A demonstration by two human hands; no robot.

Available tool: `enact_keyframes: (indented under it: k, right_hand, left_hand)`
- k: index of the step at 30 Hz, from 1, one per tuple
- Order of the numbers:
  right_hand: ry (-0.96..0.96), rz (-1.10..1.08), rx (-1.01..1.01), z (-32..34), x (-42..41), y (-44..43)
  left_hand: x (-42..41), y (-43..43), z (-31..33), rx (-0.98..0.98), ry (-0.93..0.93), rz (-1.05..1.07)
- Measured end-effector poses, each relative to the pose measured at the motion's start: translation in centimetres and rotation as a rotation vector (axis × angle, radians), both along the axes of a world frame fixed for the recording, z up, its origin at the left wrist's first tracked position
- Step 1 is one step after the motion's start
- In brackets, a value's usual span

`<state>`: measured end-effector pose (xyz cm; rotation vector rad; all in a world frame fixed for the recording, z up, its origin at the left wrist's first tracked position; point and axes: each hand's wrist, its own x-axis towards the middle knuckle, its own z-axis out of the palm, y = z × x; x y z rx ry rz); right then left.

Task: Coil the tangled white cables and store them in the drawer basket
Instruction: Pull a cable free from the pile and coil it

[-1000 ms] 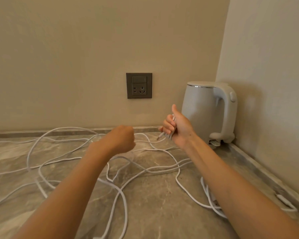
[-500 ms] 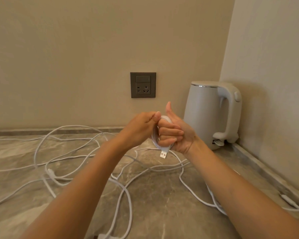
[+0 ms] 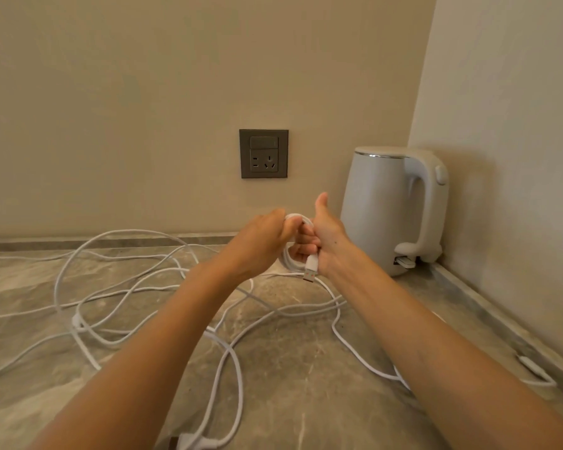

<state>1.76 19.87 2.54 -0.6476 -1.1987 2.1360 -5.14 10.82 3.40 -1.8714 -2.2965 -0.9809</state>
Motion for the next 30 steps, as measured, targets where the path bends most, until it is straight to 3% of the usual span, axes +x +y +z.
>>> enact_keyframes:
  k: [3, 8, 12, 22, 30]
  right_hand:
    - [0.058, 0.106, -0.006, 0.4, 0.0, -0.2]
    - [0.127, 0.233, 0.169, 0.7, 0.4, -0.4]
    - [0.101, 0.237, 0.235, 0.1, -0.1, -0.3]
    - [0.188, 0.315, 0.098, -0.3, 0.4, 0.4]
    - [0.109, 0.308, 0.188, 0.5, 0.7, 0.3]
  left_hand:
    - [0.0, -0.5, 0.5, 0.055, 0.013, 0.042]
    - [-0.8, -0.8, 0.8, 0.161, -0.02, 0.171]
    - [-1.8, -0.6, 0.6, 0.23, -0.166, 0.236]
    - [-2.5, 0.0, -0.3, 0.24, -0.347, 0.144]
    - [-3.1, -0.1, -0.7, 0.268, -0.291, 0.091]
